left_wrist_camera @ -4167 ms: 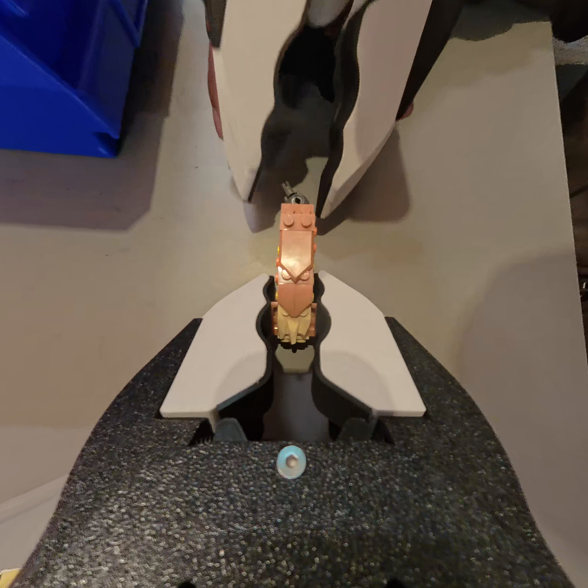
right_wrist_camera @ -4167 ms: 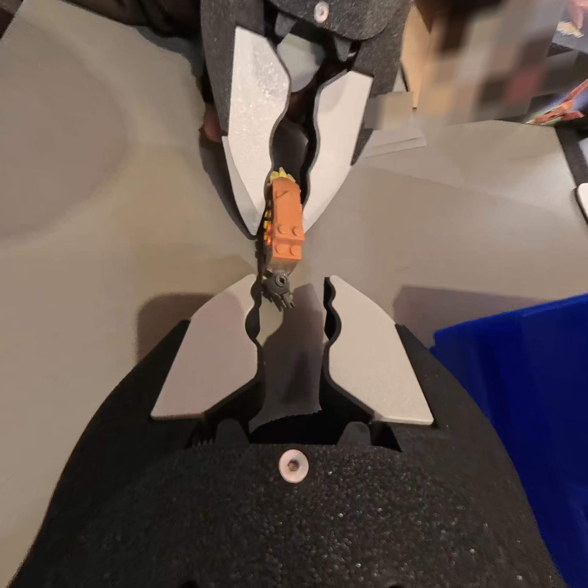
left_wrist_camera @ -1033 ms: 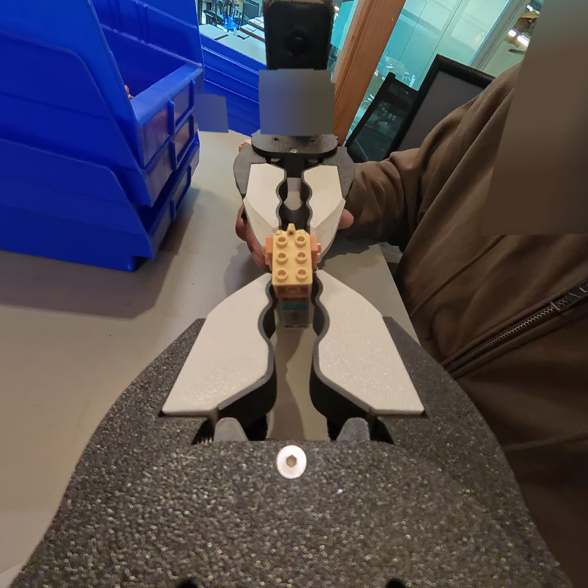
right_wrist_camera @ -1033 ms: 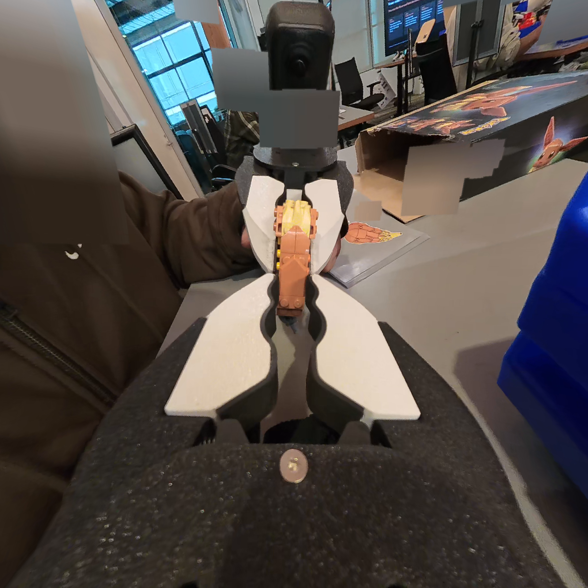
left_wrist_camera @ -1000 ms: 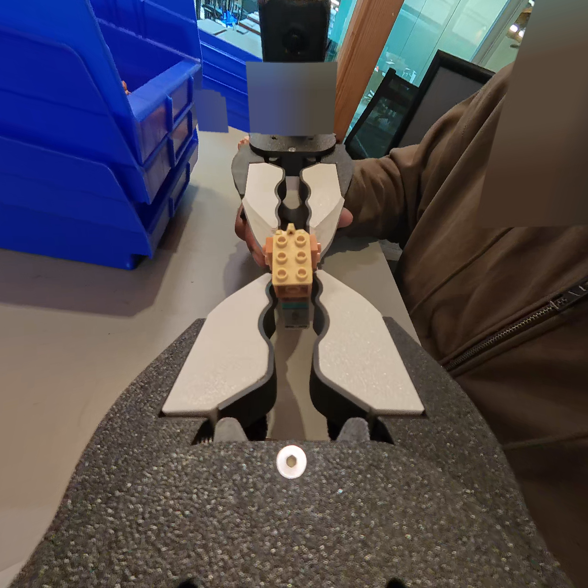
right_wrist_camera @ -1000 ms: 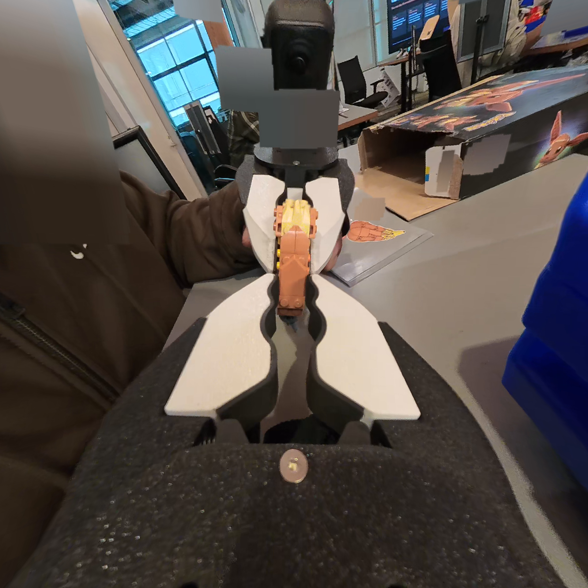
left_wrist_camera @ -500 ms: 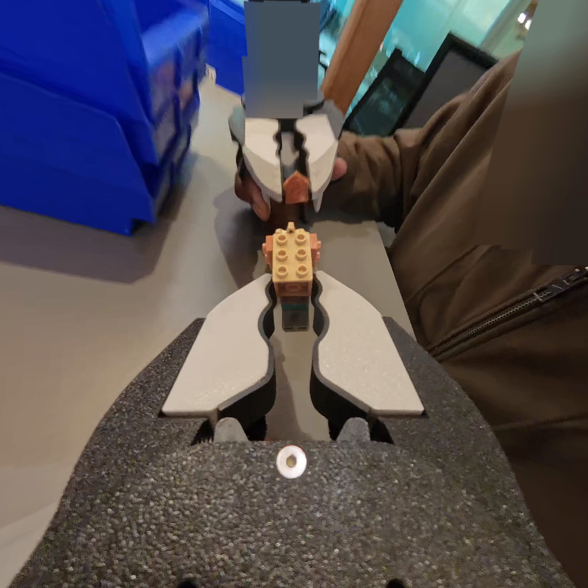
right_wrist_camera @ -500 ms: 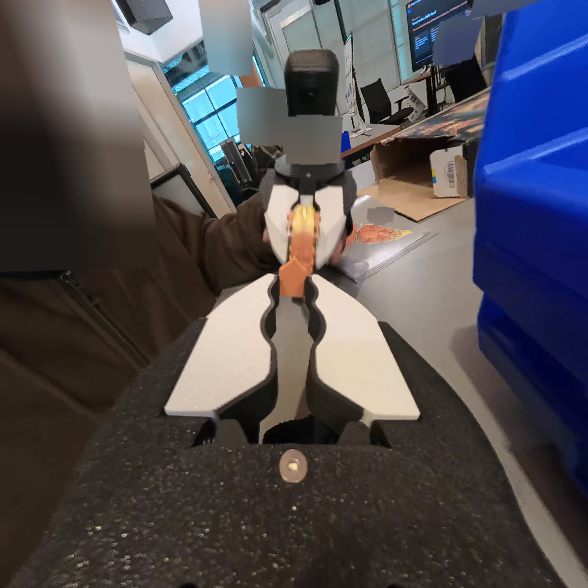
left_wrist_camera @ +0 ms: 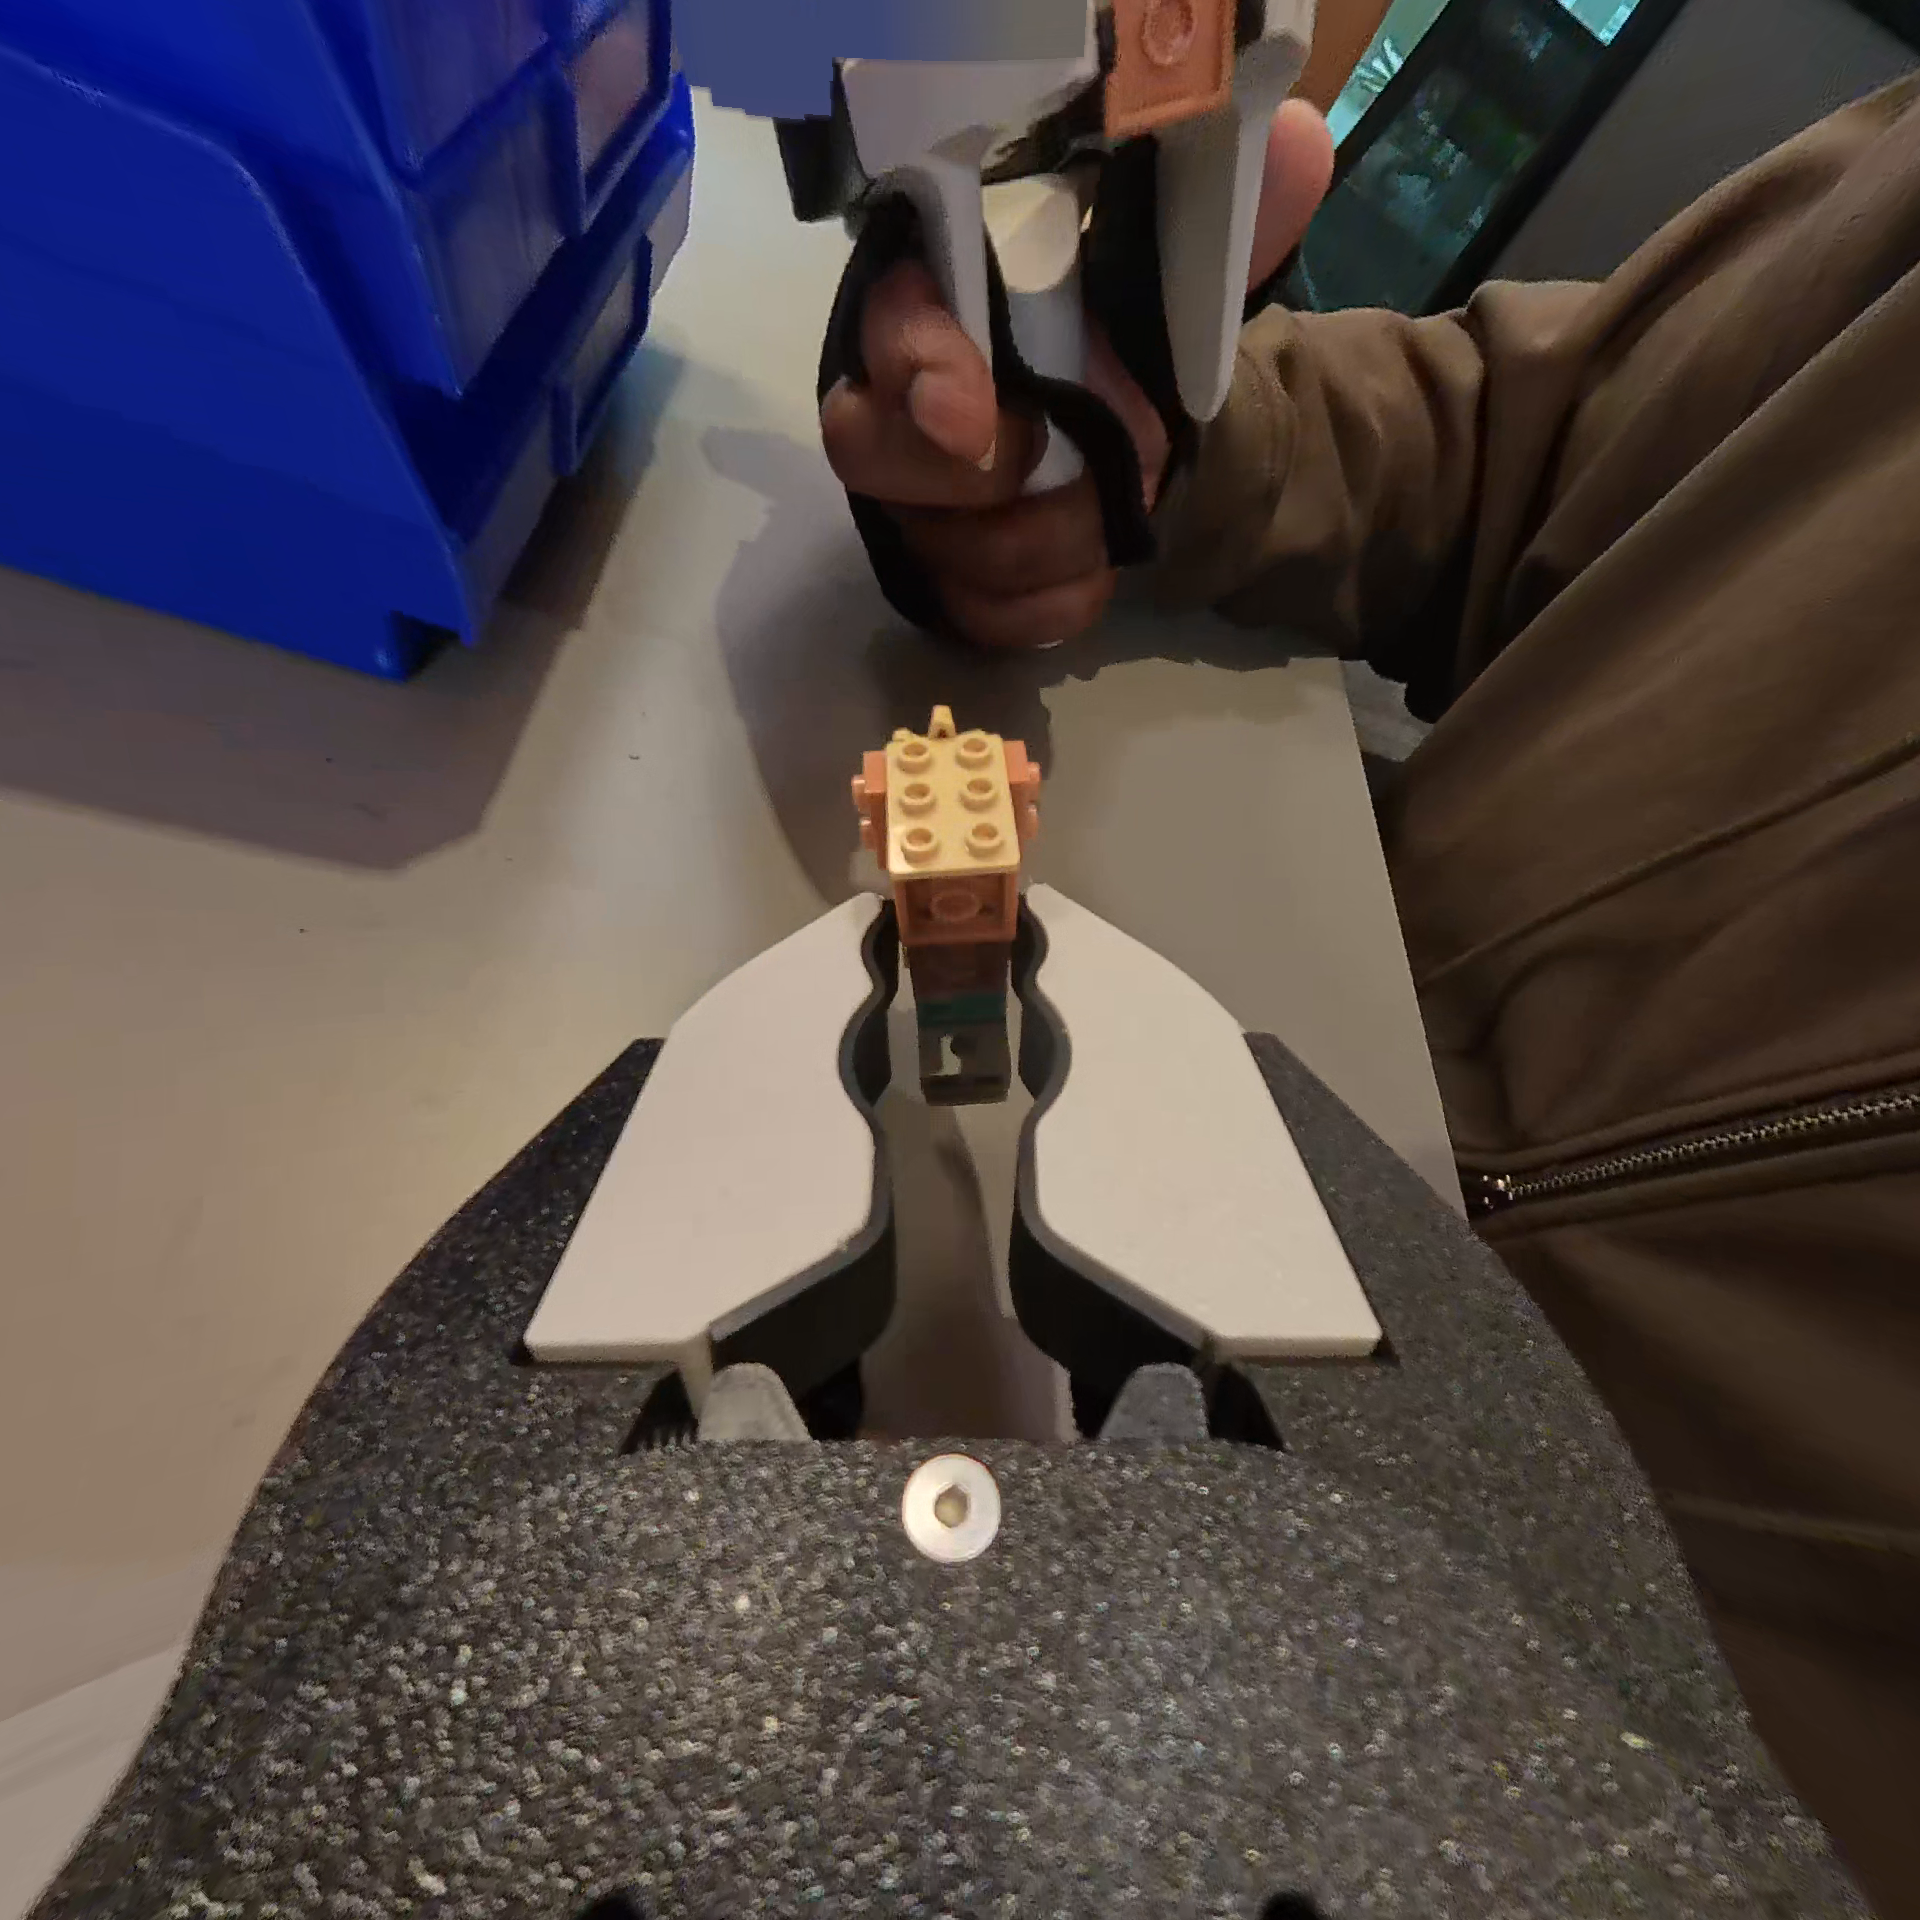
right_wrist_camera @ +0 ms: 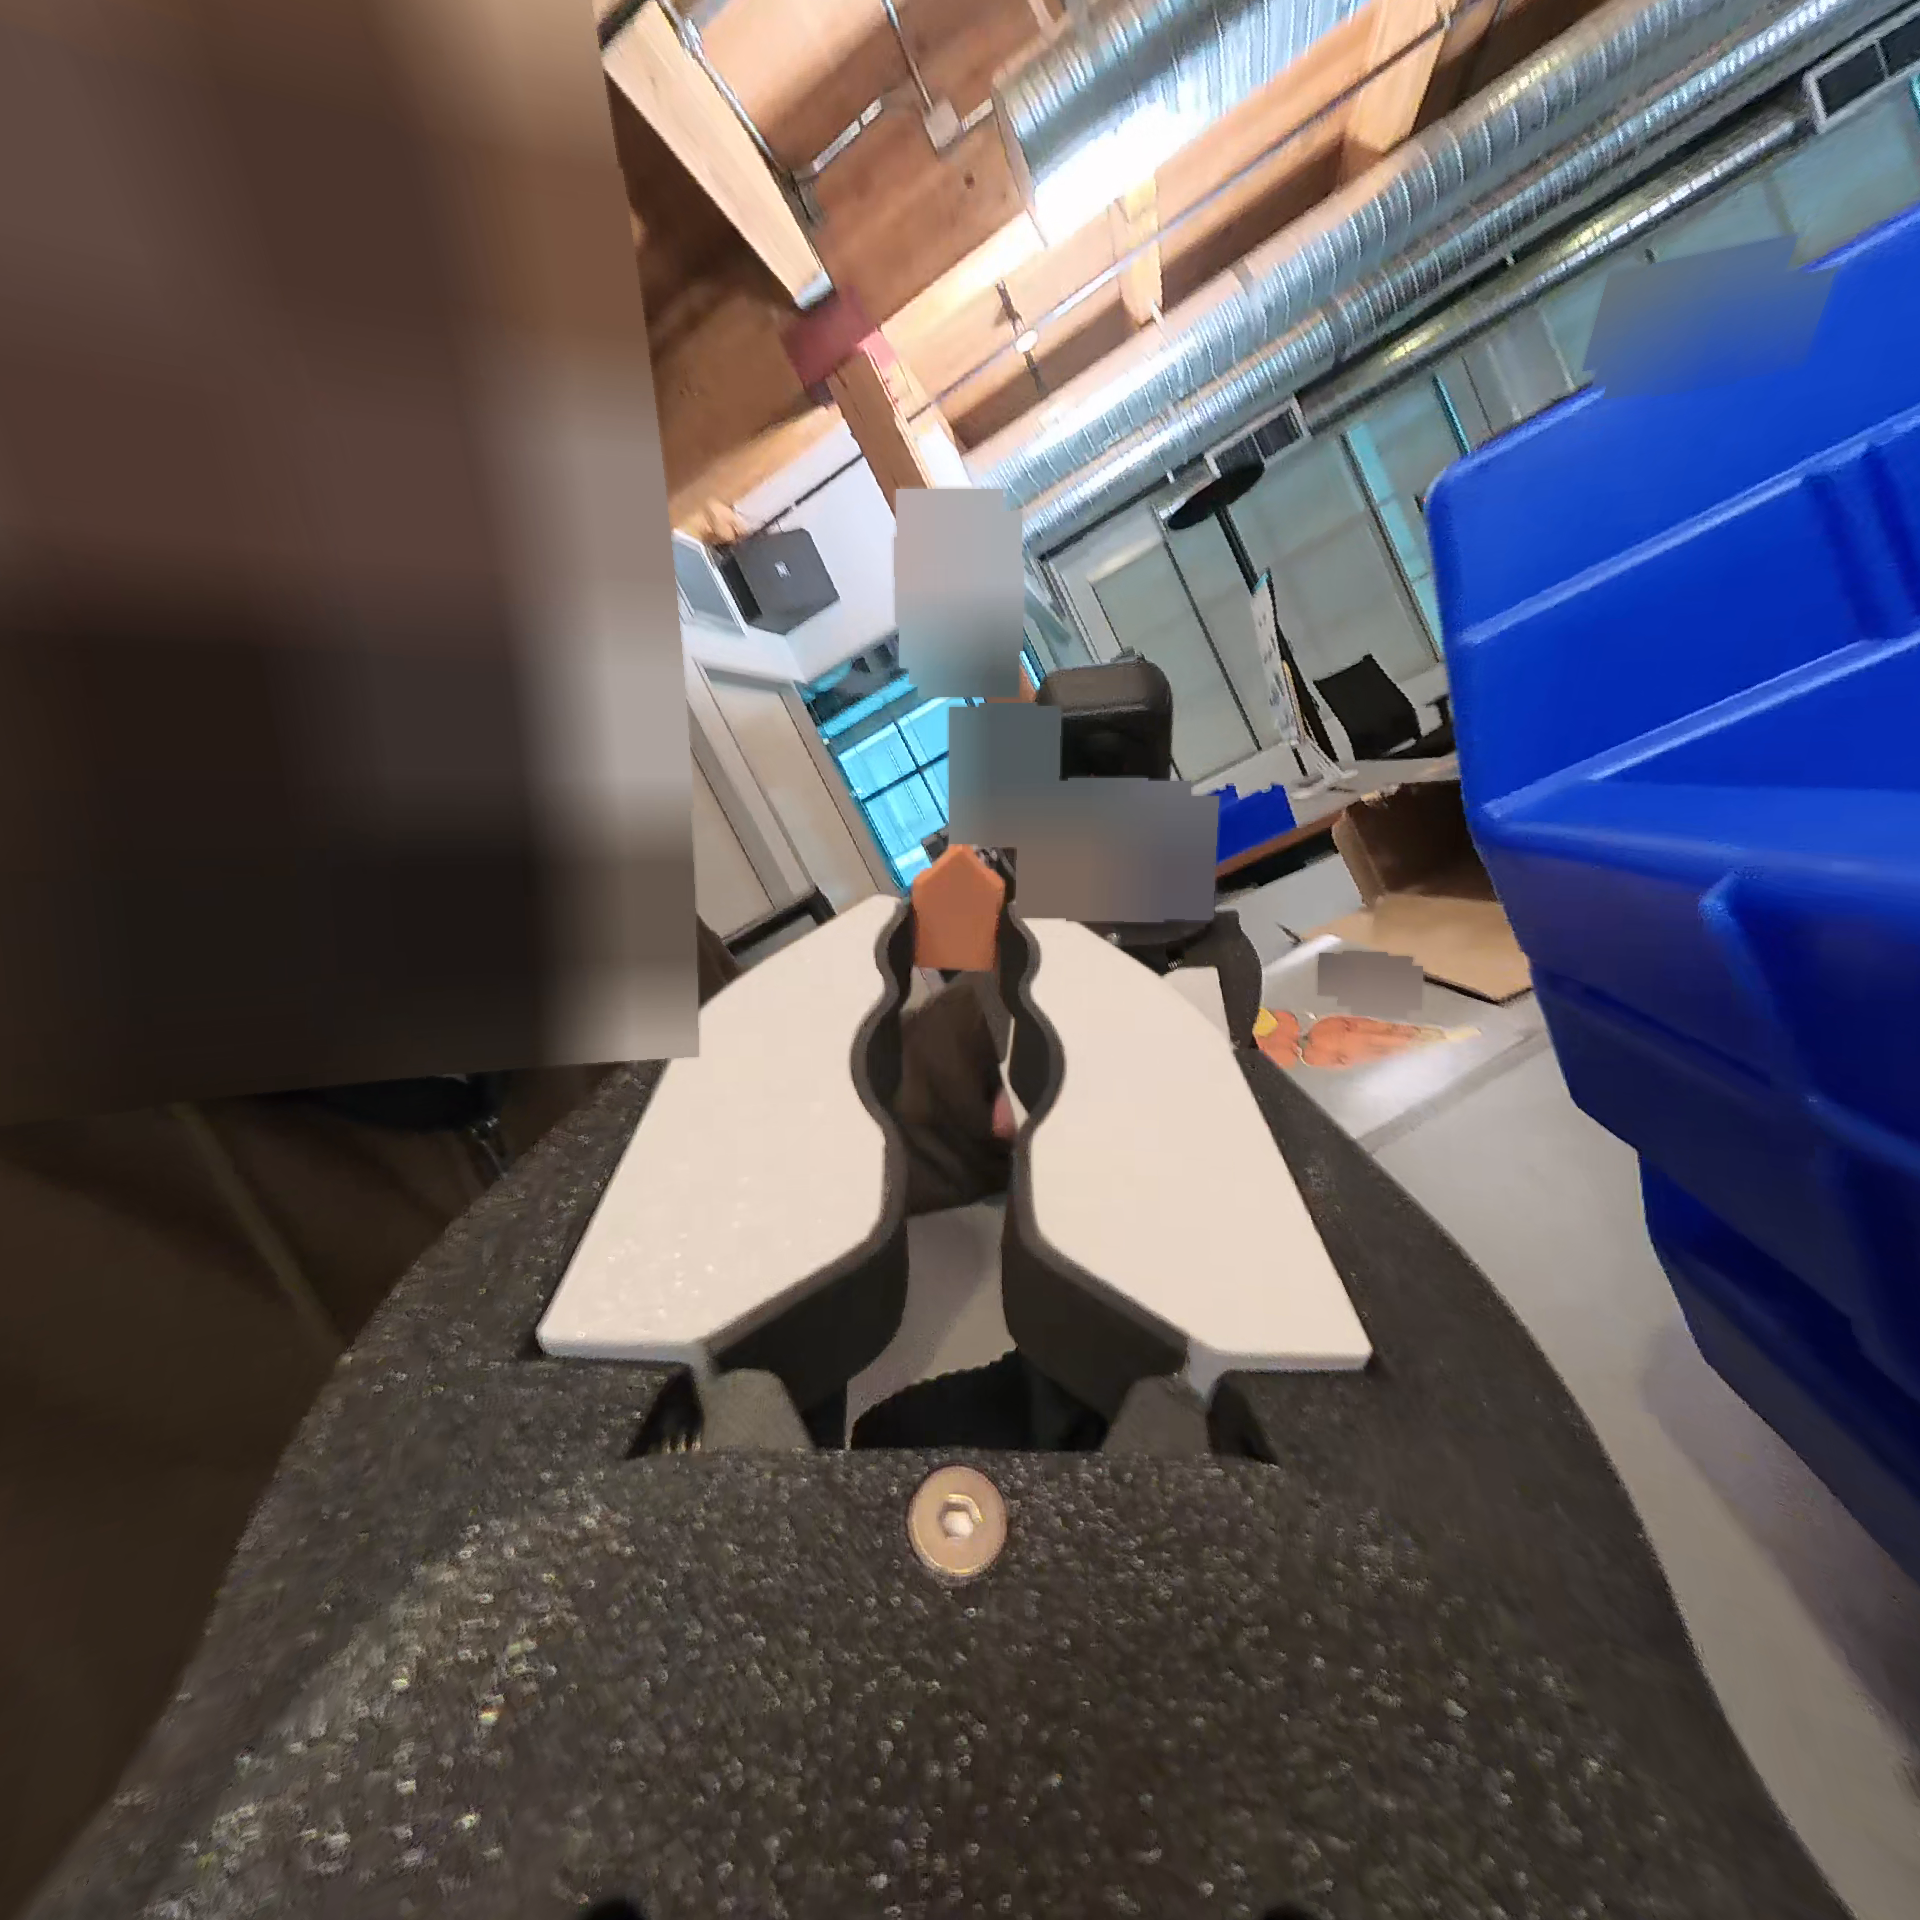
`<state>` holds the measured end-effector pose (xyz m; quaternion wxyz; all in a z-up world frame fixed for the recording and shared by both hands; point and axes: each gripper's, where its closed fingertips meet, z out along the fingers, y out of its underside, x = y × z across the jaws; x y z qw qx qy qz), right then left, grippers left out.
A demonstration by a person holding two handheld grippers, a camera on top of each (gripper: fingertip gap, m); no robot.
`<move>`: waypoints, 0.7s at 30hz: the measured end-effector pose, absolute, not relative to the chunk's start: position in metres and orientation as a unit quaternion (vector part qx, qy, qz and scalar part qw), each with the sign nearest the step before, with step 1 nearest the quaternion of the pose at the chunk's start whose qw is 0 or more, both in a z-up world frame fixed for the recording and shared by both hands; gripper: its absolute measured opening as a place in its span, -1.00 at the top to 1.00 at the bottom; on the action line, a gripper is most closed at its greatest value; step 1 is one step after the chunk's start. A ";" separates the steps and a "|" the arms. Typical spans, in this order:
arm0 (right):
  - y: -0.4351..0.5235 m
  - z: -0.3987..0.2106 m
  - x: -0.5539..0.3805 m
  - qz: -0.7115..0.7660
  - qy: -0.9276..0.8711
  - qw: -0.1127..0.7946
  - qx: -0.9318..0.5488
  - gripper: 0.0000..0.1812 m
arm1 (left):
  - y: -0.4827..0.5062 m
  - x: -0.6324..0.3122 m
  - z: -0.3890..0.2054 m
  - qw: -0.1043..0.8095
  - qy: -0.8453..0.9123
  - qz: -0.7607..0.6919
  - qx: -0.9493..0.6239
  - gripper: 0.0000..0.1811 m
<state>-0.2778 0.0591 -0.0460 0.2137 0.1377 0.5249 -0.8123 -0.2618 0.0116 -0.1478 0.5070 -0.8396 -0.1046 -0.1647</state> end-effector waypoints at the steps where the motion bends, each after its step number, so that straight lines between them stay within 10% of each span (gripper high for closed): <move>1: 0.060 -0.043 -0.278 -0.817 0.518 0.215 0.135 0.82 | 0.011 -0.262 -0.147 0.508 -0.106 -0.162 -0.839 0.77; 12: 0.099 0.003 -0.379 -0.675 0.639 -0.210 0.305 0.73 | 0.012 -0.272 -0.107 0.629 -0.117 -0.205 -0.741 0.78; 21: 0.035 -0.052 -0.313 -0.630 0.742 -0.107 0.202 0.69 | 0.000 -0.282 -0.071 0.722 -0.101 -0.203 -0.653 0.77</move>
